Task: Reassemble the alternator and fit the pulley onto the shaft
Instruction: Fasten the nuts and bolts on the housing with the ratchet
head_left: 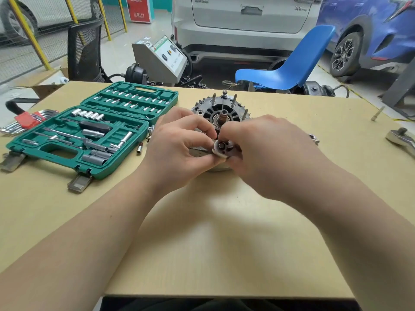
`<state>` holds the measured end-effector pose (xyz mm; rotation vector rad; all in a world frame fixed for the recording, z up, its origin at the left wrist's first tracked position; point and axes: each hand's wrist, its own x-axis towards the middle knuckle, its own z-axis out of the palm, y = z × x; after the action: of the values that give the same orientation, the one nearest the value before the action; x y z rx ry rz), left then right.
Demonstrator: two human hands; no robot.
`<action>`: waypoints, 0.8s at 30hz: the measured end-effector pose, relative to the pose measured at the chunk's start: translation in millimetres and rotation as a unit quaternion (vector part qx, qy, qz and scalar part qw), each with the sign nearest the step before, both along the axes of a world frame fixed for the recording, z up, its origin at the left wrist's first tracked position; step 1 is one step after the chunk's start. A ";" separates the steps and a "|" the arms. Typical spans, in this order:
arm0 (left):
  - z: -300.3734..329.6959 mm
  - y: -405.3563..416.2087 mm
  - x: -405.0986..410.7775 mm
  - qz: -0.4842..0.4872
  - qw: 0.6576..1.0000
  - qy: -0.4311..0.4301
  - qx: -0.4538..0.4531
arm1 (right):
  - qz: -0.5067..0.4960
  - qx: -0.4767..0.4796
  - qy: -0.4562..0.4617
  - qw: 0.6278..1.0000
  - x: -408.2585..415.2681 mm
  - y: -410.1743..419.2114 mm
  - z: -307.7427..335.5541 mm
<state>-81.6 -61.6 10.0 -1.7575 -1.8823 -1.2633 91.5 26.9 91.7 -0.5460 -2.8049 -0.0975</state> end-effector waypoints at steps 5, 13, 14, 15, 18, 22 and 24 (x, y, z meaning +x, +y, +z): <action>-1.8 1.2 0.5 -0.001 1.000 0.012 0.013 | -0.001 0.019 -0.024 1.000 2.7 3.6 6.1; -0.2 0.6 -0.9 -0.009 1.000 0.005 0.015 | -0.028 -0.042 0.006 0.999 -1.2 -6.7 -4.9; -0.2 0.1 -1.5 -0.012 1.000 0.002 0.012 | -0.016 -0.015 0.003 1.000 -0.8 -4.8 -3.9; -0.1 -0.4 -1.8 -0.015 1.000 -0.001 0.009 | -0.004 0.015 -0.005 1.000 0.2 -2.5 -1.9; 0.8 -1.2 -2.2 -0.019 1.000 0.001 0.001 | 0.023 0.058 -0.022 0.998 2.3 4.2 4.6; 1.4 -0.5 0.1 -0.004 1.000 0.020 0.003 | 0.009 0.025 -0.021 0.999 3.2 6.4 -2.8; 2.2 -0.3 1.1 -0.003 1.000 0.017 0.007 | -0.002 -0.023 0.003 1.000 3.1 3.4 -8.9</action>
<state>-80.5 -61.9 12.3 -1.7669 -1.8464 -1.2374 94.6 30.3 82.8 -0.5620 -2.8068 -0.0313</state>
